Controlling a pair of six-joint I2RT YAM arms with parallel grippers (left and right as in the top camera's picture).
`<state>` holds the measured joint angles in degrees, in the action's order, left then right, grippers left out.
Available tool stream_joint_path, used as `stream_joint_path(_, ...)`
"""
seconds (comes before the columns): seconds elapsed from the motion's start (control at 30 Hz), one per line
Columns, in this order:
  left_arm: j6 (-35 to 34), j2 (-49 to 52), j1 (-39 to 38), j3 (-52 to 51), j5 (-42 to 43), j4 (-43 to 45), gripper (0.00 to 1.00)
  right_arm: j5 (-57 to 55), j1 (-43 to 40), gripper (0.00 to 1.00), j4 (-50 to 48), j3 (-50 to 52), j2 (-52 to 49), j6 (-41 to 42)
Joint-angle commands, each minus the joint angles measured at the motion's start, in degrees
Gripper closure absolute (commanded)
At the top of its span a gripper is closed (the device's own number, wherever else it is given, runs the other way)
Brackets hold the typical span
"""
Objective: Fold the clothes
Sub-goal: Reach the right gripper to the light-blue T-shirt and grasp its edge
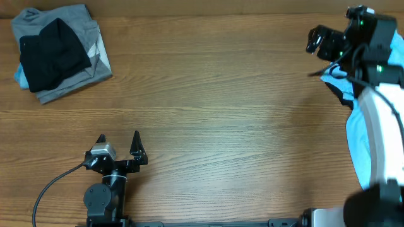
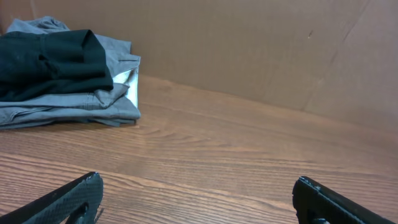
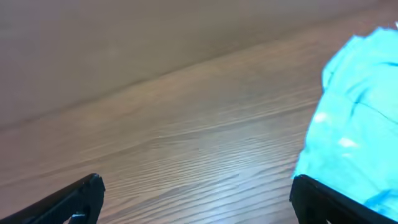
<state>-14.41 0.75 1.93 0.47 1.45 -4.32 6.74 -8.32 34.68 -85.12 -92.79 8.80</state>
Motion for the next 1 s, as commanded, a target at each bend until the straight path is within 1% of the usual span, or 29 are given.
stream_joint_path(0.0,1.36,-0.46,0.31,-0.2,-0.24,-0.11,0.0,-2.12,-2.43,0.0,-0.52,-2.71,-4.02,-1.6)
stream_joint_path(0.1,1.36,-0.46,0.31,-0.2,-0.24,-0.11,0.0,-5.25,-4.85,0.0,-1.33,-2.71,-7.17,-1.84)
stream_joint_path(0.23,1.36,-0.46,0.31,-0.2,-0.24,-0.11,0.0,-4.52,-7.19,0.0,-1.33,-2.71,-12.28,-3.54)
stream_joint_path(0.37,1.36,-0.46,0.31,-0.2,-0.24,-0.11,0.0,-6.03,-6.95,0.0,-2.05,-2.71,-18.03,-7.63)
stream_joint_path(0.57,1.36,-0.46,0.31,-0.2,-0.24,-0.11,0.0,-9.31,-5.99,0.0,-6.21,-2.71,-23.76,-7.98)
stream_joint_path(0.6,1.36,-0.46,0.31,-0.2,-0.24,-0.11,0.0,-11.34,-5.99,0.0,-7.43,-2.71,-25.29,-8.02)
stream_joint_path(0.87,1.36,-0.46,0.31,-0.2,-0.24,-0.11,0.0,-18.34,-5.79,0.0,-9.42,-2.71,-28.17,-10.38)
stream_joint_path(0.97,1.36,-0.46,0.31,-0.2,-0.24,-0.11,0.0,-18.71,-5.77,0.01,-10.03,-2.71,-29.0,-10.58)
